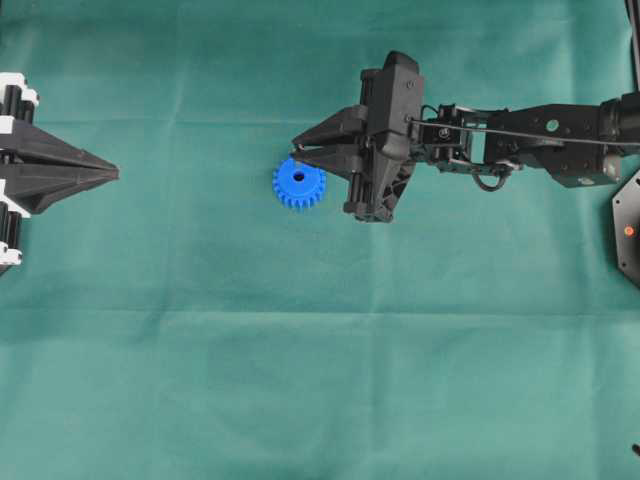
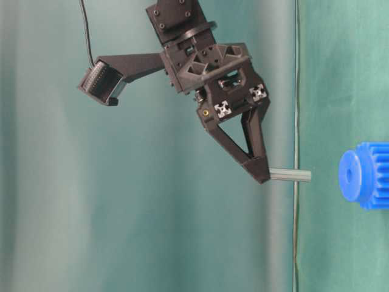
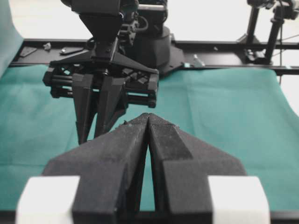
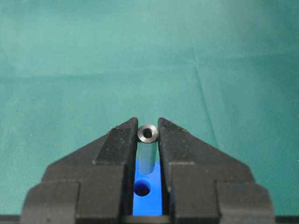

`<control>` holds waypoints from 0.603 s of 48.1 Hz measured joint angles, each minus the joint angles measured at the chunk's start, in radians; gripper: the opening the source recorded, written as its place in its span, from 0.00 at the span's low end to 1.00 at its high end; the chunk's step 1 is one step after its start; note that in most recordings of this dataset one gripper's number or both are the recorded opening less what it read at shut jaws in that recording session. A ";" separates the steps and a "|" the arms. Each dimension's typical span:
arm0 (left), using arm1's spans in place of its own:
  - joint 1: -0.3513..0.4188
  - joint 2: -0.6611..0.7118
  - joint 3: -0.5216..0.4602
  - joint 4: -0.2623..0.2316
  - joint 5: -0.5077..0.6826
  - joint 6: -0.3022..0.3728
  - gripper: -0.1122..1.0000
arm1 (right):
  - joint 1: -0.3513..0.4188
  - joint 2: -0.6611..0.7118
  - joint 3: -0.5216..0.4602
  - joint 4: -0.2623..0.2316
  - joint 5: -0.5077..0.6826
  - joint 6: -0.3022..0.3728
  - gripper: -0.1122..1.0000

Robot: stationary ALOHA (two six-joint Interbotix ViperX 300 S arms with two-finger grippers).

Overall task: Insert the shaft placed at a random location into the center hole of the small gear at another random location.
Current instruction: 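Lift the shaft and carry it left over the blue gear, then align the shaft over the gear's center hole and lower it in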

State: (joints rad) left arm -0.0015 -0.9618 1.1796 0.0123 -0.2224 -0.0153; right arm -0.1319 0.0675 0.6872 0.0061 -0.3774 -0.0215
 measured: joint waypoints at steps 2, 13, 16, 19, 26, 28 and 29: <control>0.000 0.000 0.000 -0.002 -0.002 0.000 0.10 | 0.000 0.002 0.000 0.002 0.000 0.000 0.22; 0.002 0.000 0.002 -0.002 -0.002 -0.006 0.10 | 0.000 0.023 -0.003 0.000 0.002 0.000 0.22; 0.002 0.000 0.000 0.000 -0.002 -0.006 0.10 | 0.000 0.031 -0.005 0.000 0.000 0.000 0.22; 0.002 0.000 0.002 0.000 -0.002 -0.008 0.10 | 0.000 0.038 -0.006 0.002 0.000 -0.002 0.22; 0.000 0.000 0.002 -0.002 0.000 -0.008 0.10 | 0.000 0.060 -0.012 0.000 0.000 -0.002 0.22; 0.002 0.000 0.000 -0.002 0.000 -0.008 0.10 | 0.000 0.067 -0.014 0.002 0.000 0.000 0.22; 0.002 0.000 0.002 -0.002 0.000 -0.008 0.10 | 0.000 0.071 -0.014 0.002 0.000 -0.002 0.22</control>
State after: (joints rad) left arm 0.0000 -0.9618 1.1812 0.0107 -0.2224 -0.0230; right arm -0.1319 0.1381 0.6734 0.0077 -0.3774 -0.0230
